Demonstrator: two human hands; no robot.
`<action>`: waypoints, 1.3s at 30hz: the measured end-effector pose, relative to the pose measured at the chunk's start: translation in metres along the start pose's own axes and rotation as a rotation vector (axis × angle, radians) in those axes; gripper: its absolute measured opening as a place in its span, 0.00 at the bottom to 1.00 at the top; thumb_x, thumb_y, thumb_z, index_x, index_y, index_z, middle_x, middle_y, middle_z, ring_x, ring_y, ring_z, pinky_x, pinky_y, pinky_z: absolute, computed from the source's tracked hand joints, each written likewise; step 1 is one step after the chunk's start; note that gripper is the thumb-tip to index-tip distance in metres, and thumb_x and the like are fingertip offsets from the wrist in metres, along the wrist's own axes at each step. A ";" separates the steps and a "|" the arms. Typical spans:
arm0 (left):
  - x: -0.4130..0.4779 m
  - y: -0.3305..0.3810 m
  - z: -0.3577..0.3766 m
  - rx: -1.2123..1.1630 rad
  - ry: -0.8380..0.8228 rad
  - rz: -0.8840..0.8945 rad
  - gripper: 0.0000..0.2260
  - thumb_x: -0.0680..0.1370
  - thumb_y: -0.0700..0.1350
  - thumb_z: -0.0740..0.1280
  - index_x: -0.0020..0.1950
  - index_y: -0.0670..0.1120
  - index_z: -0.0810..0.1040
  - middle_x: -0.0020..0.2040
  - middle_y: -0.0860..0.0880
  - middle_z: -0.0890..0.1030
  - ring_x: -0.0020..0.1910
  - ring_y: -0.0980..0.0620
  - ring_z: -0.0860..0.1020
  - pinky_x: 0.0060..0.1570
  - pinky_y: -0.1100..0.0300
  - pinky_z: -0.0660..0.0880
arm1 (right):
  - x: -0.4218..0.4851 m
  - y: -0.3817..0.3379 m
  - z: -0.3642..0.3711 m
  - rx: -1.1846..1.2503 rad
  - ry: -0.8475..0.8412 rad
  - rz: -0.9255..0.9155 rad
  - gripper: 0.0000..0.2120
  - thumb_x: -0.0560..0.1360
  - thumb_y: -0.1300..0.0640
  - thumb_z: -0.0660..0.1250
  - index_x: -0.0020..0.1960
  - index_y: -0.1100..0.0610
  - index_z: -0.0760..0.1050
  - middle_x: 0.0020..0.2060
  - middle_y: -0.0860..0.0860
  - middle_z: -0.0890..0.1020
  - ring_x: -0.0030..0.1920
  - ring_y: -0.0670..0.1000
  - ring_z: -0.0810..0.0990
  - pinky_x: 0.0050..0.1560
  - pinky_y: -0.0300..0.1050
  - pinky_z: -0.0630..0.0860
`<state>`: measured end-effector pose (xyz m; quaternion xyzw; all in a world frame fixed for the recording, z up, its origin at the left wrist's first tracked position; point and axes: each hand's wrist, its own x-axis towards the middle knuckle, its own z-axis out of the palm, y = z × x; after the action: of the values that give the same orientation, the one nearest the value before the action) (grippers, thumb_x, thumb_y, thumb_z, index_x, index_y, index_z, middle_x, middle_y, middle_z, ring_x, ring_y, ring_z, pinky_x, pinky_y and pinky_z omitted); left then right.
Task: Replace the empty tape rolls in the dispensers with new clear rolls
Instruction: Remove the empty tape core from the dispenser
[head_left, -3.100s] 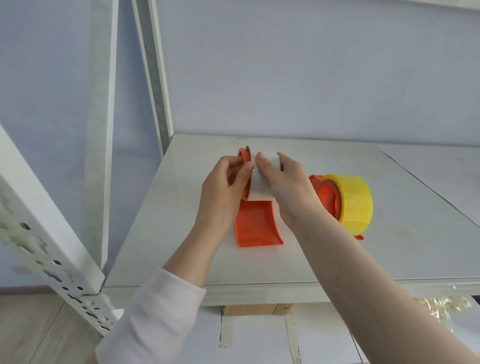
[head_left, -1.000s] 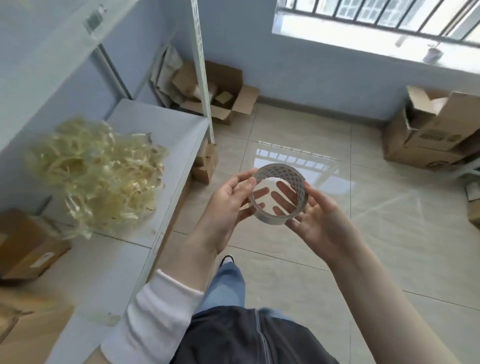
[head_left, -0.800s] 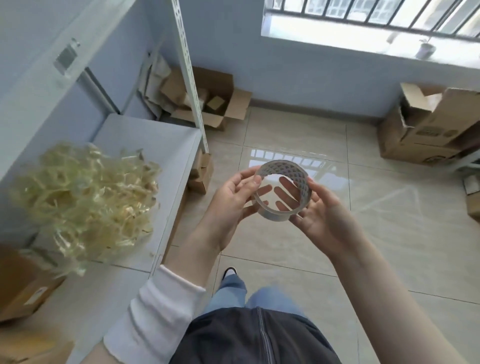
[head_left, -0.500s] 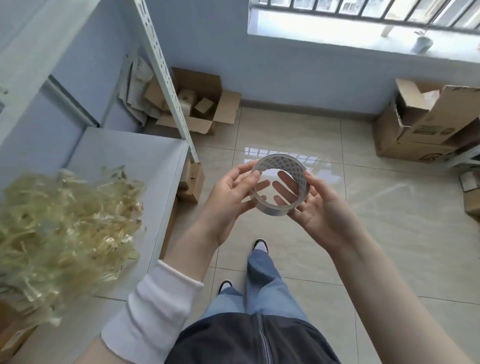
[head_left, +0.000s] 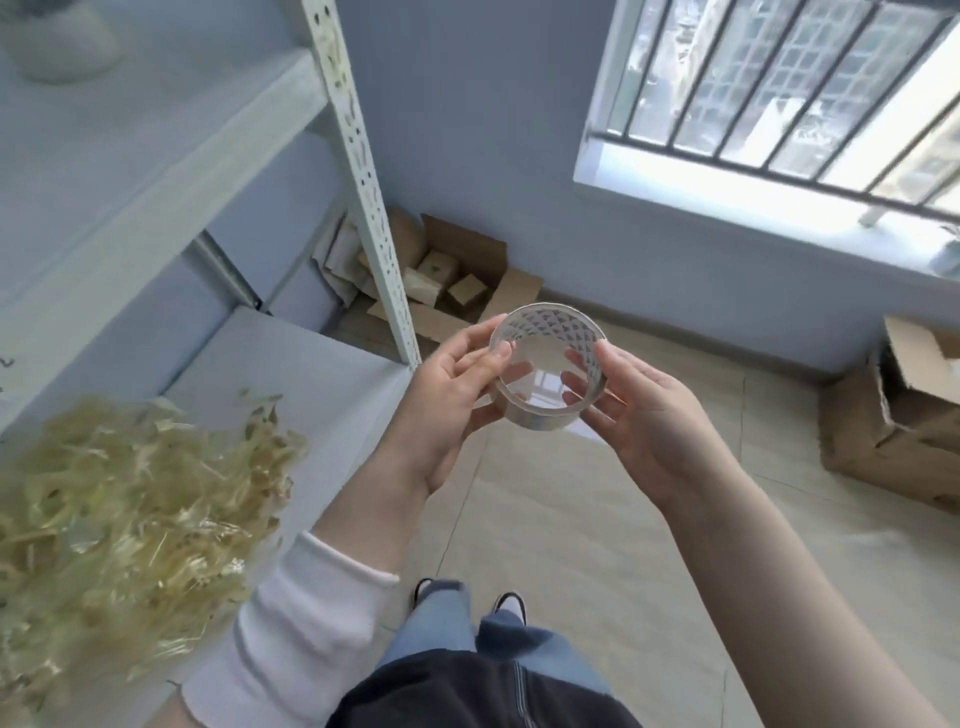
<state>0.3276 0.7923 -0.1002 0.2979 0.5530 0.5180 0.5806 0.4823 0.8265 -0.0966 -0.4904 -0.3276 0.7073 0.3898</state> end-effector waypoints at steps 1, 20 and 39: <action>0.005 0.009 -0.005 -0.006 0.030 0.019 0.12 0.78 0.44 0.62 0.61 0.52 0.74 0.55 0.50 0.82 0.56 0.52 0.80 0.50 0.56 0.79 | 0.009 -0.008 0.011 -0.033 -0.038 -0.012 0.08 0.75 0.54 0.63 0.48 0.53 0.79 0.43 0.47 0.85 0.52 0.51 0.80 0.60 0.49 0.74; 0.036 0.174 -0.241 -0.028 0.837 0.507 0.18 0.76 0.43 0.64 0.67 0.45 0.71 0.64 0.51 0.77 0.62 0.59 0.75 0.68 0.56 0.67 | 0.139 -0.056 0.363 -0.308 -0.685 -0.049 0.12 0.76 0.54 0.63 0.56 0.58 0.77 0.44 0.49 0.81 0.47 0.49 0.79 0.54 0.43 0.76; 0.050 0.199 -0.325 0.113 1.151 0.262 0.17 0.75 0.51 0.61 0.62 0.49 0.72 0.57 0.55 0.77 0.62 0.53 0.74 0.68 0.48 0.67 | 0.188 -0.024 0.500 -0.890 -1.038 -0.267 0.10 0.77 0.59 0.59 0.55 0.62 0.74 0.55 0.59 0.80 0.57 0.57 0.77 0.61 0.50 0.71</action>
<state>-0.0430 0.8221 -0.0031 0.0651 0.7642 0.6336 0.1016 -0.0270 0.9620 -0.0062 -0.1576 -0.7878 0.5947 0.0286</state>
